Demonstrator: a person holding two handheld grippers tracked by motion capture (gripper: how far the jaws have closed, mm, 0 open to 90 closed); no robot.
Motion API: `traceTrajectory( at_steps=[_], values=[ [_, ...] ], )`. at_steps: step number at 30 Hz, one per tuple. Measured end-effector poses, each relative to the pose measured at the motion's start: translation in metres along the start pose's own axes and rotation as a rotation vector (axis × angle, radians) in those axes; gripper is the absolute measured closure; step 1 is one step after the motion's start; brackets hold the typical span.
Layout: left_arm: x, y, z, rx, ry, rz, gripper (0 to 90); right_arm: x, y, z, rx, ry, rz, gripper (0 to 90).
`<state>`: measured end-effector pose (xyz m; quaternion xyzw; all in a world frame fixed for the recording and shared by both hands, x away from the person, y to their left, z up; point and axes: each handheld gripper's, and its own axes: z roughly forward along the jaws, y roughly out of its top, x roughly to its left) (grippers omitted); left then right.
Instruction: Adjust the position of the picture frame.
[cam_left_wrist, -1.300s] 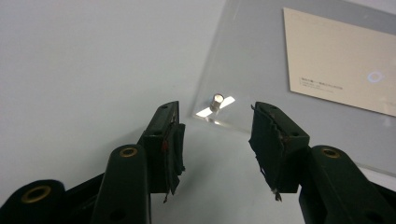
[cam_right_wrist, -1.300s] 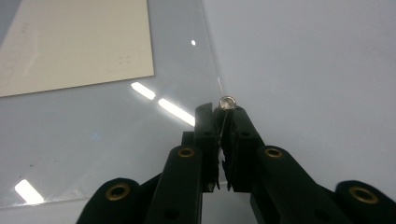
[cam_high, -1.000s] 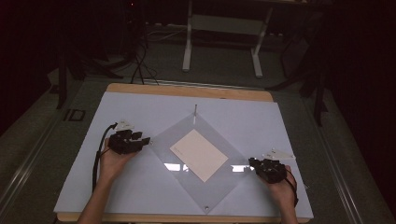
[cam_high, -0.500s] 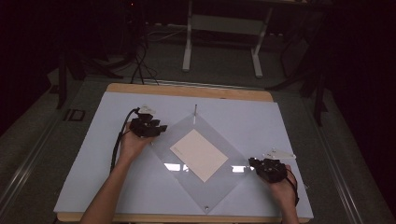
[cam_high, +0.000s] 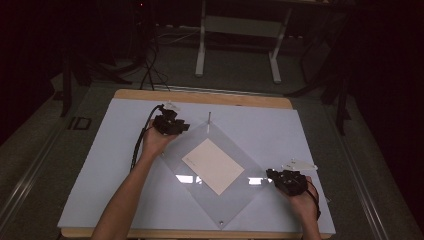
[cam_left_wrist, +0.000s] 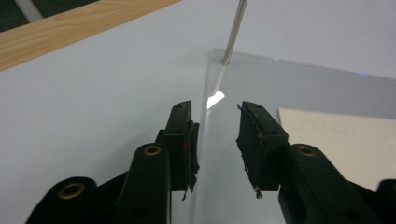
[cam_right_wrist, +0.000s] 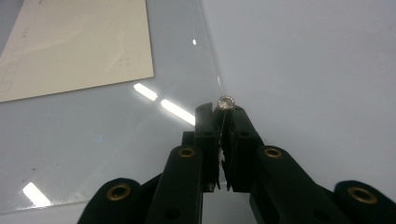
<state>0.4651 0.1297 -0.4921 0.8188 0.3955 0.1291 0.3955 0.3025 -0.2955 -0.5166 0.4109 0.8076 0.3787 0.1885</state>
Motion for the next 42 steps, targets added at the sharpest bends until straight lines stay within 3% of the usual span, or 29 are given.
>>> traceTrajectory(
  at_steps=[4, 7, 9, 12, 15, 18, 23, 24, 27, 31, 35, 42],
  values=[
    [0.001, 0.009, 0.010, -0.001, 0.005, 0.003, 62.1, 0.000, 0.000, 0.000, -0.001, 0.000, -0.003, 84.9],
    [0.002, 0.015, 0.019, -0.044, -0.008, -0.013, 60.5, -0.001, 0.000, 0.000, -0.003, 0.007, -0.002, 84.9],
    [0.001, 0.019, 0.028, -0.032, -0.019, -0.030, 60.3, -0.001, -0.001, 0.000, -0.004, 0.010, 0.000, 84.9],
    [-0.008, 0.030, 0.047, -0.015, -0.022, -0.009, 60.2, -0.002, -0.001, 0.000, -0.006, 0.015, 0.000, 84.9],
    [-0.012, 0.034, 0.057, -0.030, -0.025, -0.001, 60.3, -0.002, -0.001, 0.000, -0.008, 0.020, 0.000, 84.8],
    [-0.016, 0.041, 0.071, -0.020, -0.054, -0.002, 59.8, -0.003, -0.001, 0.000, -0.010, 0.023, -0.003, 84.8],
    [-0.023, 0.052, 0.092, -0.002, -0.039, 0.014, 63.5, -0.003, -0.002, 0.000, -0.014, 0.025, 0.005, 84.7],
    [-0.023, 0.052, 0.092, -0.002, -0.039, 0.014, 66.2, -0.003, -0.002, 0.000, -0.014, 0.025, 0.005, 84.7],
    [-0.026, 0.047, 0.100, -0.026, -0.016, -0.038, 70.8, -0.003, -0.001, 0.000, -0.013, 0.022, 0.005, 84.8],
    [-0.025, 0.046, 0.104, -0.010, 0.013, -0.042, 75.5, -0.002, -0.002, 0.001, -0.015, 0.018, 0.018, 84.6],
    [-0.026, 0.046, 0.104, -0.004, 0.044, 0.000, 82.8, -0.002, -0.003, 0.001, -0.021, 0.015, 0.029, 84.3],
    [-0.027, 0.047, 0.103, 0.004, 0.048, -0.006, 84.1, -0.005, -0.006, 0.001, -0.039, 0.044, 0.078, 83.4]
  ],
)
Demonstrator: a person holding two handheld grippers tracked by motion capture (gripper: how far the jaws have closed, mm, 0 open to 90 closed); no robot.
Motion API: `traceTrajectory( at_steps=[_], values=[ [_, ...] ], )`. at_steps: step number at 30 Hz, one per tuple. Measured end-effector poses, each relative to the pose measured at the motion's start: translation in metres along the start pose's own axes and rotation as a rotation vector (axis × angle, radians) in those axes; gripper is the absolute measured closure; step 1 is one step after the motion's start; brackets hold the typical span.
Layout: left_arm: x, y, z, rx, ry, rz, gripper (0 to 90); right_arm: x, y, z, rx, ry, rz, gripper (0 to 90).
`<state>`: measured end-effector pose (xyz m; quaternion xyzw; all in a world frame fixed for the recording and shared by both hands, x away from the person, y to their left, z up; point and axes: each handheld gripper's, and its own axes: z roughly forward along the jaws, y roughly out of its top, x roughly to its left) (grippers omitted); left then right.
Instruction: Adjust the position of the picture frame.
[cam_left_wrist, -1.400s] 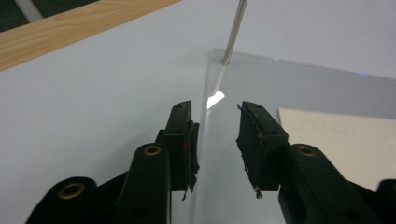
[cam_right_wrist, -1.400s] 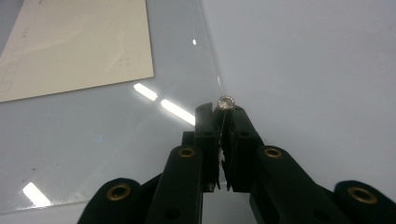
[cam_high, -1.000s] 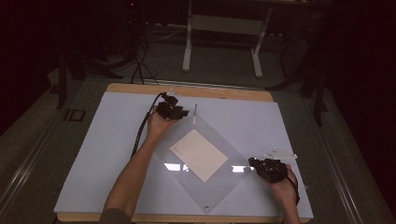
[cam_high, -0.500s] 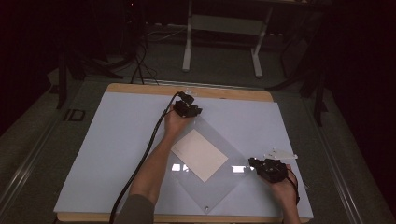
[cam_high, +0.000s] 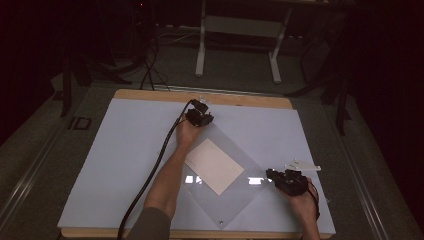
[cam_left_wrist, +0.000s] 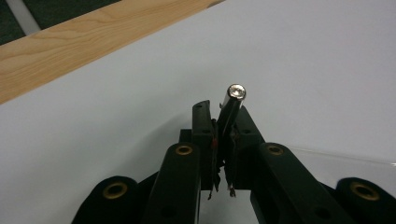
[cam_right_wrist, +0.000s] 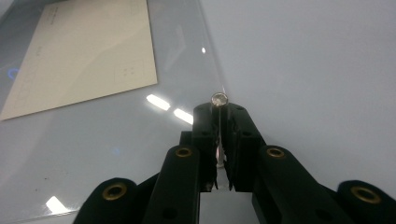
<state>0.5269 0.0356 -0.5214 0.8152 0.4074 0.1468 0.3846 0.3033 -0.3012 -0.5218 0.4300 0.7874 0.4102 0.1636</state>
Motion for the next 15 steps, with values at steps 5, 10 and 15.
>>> traceTrajectory(
  at_steps=[5, 10, 15],
  values=[
    [0.002, 0.000, -0.004, 0.011, -0.010, -0.006, 84.3, 0.002, 0.002, 0.000, 0.015, -0.021, 0.008, 84.0],
    [0.012, -0.001, -0.018, 0.002, -0.050, -0.006, 84.3, 0.002, 0.008, -0.003, -0.005, 0.008, 0.036, 82.8],
    [0.023, -0.002, -0.036, 0.010, -0.069, 0.016, 84.3, 0.003, 0.020, -0.003, 0.000, 0.034, 0.031, 81.9]
  ],
)
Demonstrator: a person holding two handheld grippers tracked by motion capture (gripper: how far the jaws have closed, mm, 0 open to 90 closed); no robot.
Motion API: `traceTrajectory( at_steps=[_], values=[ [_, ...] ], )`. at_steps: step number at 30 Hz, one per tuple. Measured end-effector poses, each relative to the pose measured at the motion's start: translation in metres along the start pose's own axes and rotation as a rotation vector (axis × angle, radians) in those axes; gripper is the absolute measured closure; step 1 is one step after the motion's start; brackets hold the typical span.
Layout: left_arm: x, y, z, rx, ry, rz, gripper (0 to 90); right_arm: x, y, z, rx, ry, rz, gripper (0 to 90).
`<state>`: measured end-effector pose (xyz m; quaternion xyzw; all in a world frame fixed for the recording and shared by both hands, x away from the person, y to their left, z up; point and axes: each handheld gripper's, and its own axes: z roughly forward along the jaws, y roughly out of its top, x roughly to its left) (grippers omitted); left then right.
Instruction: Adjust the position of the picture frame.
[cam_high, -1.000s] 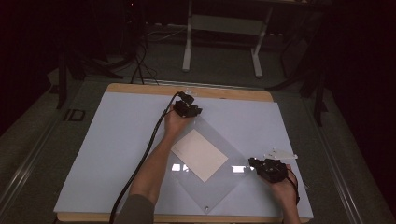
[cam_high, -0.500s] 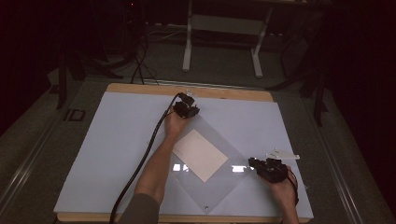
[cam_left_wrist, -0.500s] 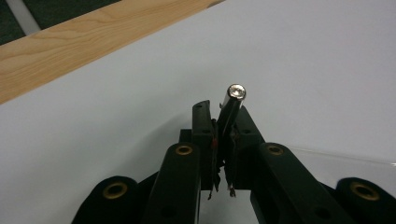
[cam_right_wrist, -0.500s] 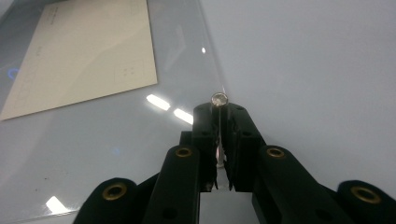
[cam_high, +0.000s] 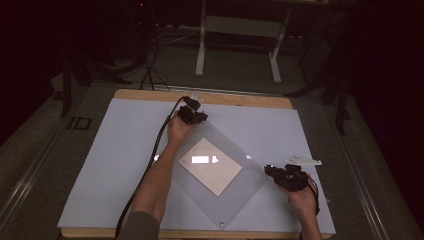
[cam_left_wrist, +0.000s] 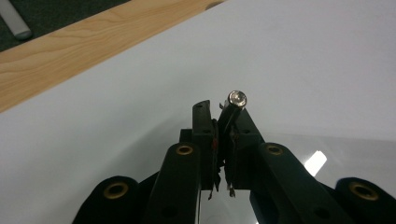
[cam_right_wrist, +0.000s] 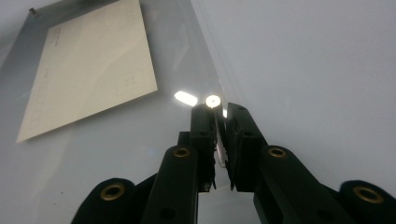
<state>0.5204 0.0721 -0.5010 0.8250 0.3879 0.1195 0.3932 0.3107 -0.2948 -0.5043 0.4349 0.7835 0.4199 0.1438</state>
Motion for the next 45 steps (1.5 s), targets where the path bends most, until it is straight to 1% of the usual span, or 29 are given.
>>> traceTrajectory(
  at_steps=[2, 3, 5, 6, 7, 8, 9, 10, 13, 14, 15, 16, 18, 19, 21, 22, 23, 25, 27, 28, 29, 30, 31, 32, 34, 37, 39, 40, 45],
  values=[
    [0.005, -0.002, -0.008, 0.010, -0.015, 0.011, 84.3, 0.000, 0.006, 0.000, 0.001, 0.008, -0.005, 81.6],
    [0.005, -0.002, -0.008, 0.010, -0.015, 0.011, 84.4, 0.000, 0.006, 0.000, 0.001, 0.008, -0.005, 81.6],
    [0.012, -0.007, -0.020, 0.033, -0.021, 0.019, 84.3, -0.002, 0.015, 0.002, 0.011, 0.012, -0.012, 81.5],
    [0.016, -0.010, -0.028, 0.037, -0.022, 0.013, 84.4, -0.003, 0.023, 0.005, 0.016, 0.017, -0.020, 81.5],
    [0.016, -0.010, -0.028, 0.037, -0.022, 0.013, 84.4, -0.003, 0.023, 0.005, 0.016, 0.017, -0.020, 81.5],
    [0.018, -0.012, -0.033, 0.023, -0.019, 0.005, 84.4, -0.004, 0.028, 0.006, 0.019, 0.021, -0.025, 81.5],
    [0.021, -0.019, -0.044, 0.008, -0.015, -0.015, 84.3, -0.007, 0.039, 0.008, 0.016, 0.039, -0.023, 80.9],
    [0.021, -0.019, -0.044, 0.008, -0.015, -0.015, 84.4, -0.007, 0.039, 0.008, 0.016, 0.039, -0.023, 80.9],
    [0.026, -0.036, -0.062, 0.011, -0.021, -0.027, 84.4, -0.013, 0.058, 0.013, 0.033, 0.072, -0.044, 80.6],
    [0.026, -0.036, -0.062, 0.011, -0.021, -0.027, 84.4, -0.013, 0.058, 0.013, 0.033, 0.072, -0.044, 80.6],
    [0.027, -0.044, -0.072, 0.008, -0.020, -0.034, 84.4, -0.017, 0.068, 0.018, 0.042, 0.086, -0.041, 80.5],
    [0.027, -0.044, -0.072, 0.008, -0.020, -0.034, 84.4, -0.017, 0.068, 0.018, 0.042, 0.086, -0.041, 80.5],
    [0.028, -0.050, -0.081, 0.021, -0.015, -0.033, 84.5, -0.021, 0.075, 0.023, 0.051, 0.104, -0.037, 80.3],
    [0.027, -0.053, -0.087, 0.016, -0.007, -0.031, 84.5, -0.024, 0.082, 0.031, 0.061, 0.122, -0.030, 80.2],
    [0.026, -0.058, -0.099, 0.002, 0.011, -0.024, 84.5, -0.026, 0.086, 0.035, 0.069, 0.131, -0.038, 80.3],
    [0.025, -0.060, -0.104, 0.003, 0.013, -0.017, 84.4, -0.029, 0.091, 0.043, 0.088, 0.147, -0.040, 80.5],
    [0.024, -0.062, -0.110, 0.003, 0.015, -0.015, 84.4, -0.029, 0.091, 0.043, 0.088, 0.147, -0.040, 80.5],
    [0.022, -0.066, -0.119, 0.009, 0.022, -0.006, 84.4, -0.034, 0.099, 0.056, 0.100, 0.159, -0.028, 80.7],
    [0.021, -0.068, -0.123, 0.008, 0.026, -0.003, 84.4, -0.034, 0.099, 0.056, 0.100, 0.159, -0.028, 80.7],
    [0.020, -0.075, -0.131, 0.007, 0.033, -0.011, 84.4, -0.035, 0.101, 0.060, 0.104, 0.161, -0.024, 80.8],
    [0.019, -0.079, -0.133, 0.004, 0.035, -0.019, 84.3, -0.038, 0.106, 0.075, 0.123, 0.188, -0.009, 80.9],
    [0.020, -0.083, -0.135, 0.003, 0.034, -0.021, 84.3, -0.038, 0.106, 0.075, 0.123, 0.188, -0.009, 80.9],
    [0.021, -0.094, -0.136, -0.011, 0.038, -0.046, 84.2, -0.037, 0.108, 0.084, 0.135, 0.197, -0.013, 81.0],
    [0.021, -0.094, -0.136, -0.011, 0.038, -0.046, 84.2, -0.037, 0.108, 0.084, 0.135, 0.197, -0.013, 81.0],
    [0.024, -0.103, -0.135, -0.017, 0.041, -0.074, 84.1, -0.032, 0.110, 0.094, 0.165, 0.199, -0.033, 81.2],
    [0.030, -0.112, -0.131, -0.018, 0.046, -0.114, 84.0, -0.027, 0.112, 0.101, 0.183, 0.195, -0.052, 81.2],
    [0.032, -0.115, -0.126, -0.016, 0.050, -0.136, 84.0, -0.026, 0.112, 0.103, 0.188, 0.192, -0.052, 81.2],
    [0.033, -0.116, -0.121, -0.004, 0.041, -0.138, 84.0, -0.027, 0.112, 0.105, 0.196, 0.186, -0.057, 81.2],
    [0.032, -0.116, -0.111, -0.002, 0.036, -0.152, 84.0, -0.033, 0.111, 0.107, 0.195, 0.161, -0.042, 81.1]
  ],
)
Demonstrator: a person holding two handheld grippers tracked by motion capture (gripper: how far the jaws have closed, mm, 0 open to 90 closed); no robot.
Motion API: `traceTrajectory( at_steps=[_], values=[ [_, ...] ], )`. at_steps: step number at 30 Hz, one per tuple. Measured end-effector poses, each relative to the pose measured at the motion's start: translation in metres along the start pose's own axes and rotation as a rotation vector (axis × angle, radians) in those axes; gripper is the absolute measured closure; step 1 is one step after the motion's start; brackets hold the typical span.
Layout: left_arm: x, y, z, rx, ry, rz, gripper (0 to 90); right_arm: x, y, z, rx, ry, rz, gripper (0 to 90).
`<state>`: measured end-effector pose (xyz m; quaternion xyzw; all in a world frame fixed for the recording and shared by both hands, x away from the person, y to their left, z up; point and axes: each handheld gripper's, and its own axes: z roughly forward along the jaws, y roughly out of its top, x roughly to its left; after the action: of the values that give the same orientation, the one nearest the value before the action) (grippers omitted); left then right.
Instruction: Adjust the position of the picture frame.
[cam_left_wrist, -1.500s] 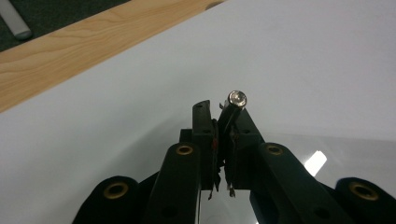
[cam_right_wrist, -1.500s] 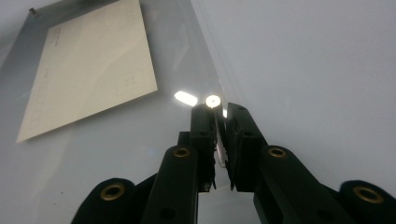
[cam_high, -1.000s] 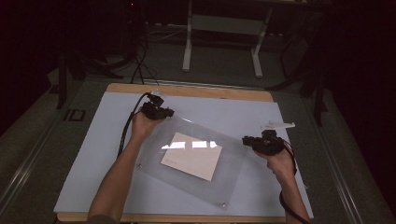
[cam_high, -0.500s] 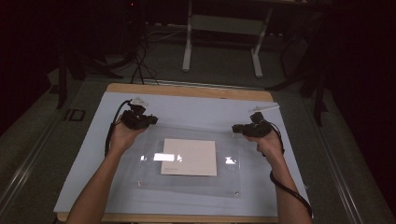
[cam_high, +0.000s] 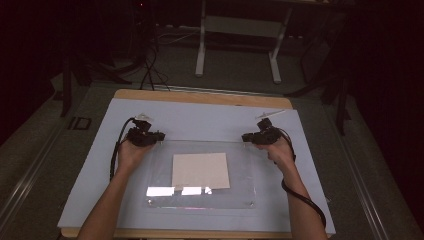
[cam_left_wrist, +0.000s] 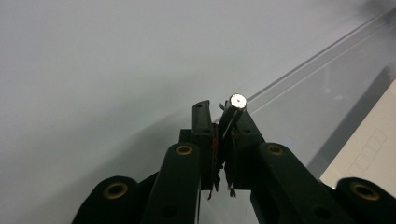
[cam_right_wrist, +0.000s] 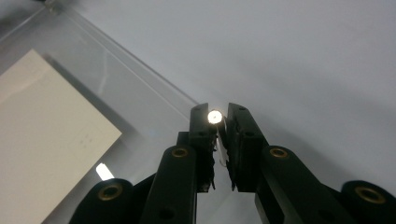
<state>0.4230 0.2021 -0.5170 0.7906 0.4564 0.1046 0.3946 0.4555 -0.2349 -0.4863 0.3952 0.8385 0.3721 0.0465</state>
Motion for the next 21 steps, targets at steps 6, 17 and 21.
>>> traceTrajectory(
  at_steps=[6, 17, 21],
  values=[
    [-0.004, 0.001, 0.005, 0.023, 0.039, 0.044, 84.1, -0.004, -0.008, 0.010, 0.006, -0.019, 0.002, 81.1],
    [-0.008, -0.002, 0.003, 0.023, 0.059, 0.055, 84.3, -0.007, -0.013, 0.012, -0.027, 0.001, 0.036, 79.6],
    [-0.007, -0.003, 0.003, 0.018, 0.053, 0.056, 84.1, -0.007, -0.013, 0.013, -0.031, 0.003, 0.038, 79.5]
  ],
)
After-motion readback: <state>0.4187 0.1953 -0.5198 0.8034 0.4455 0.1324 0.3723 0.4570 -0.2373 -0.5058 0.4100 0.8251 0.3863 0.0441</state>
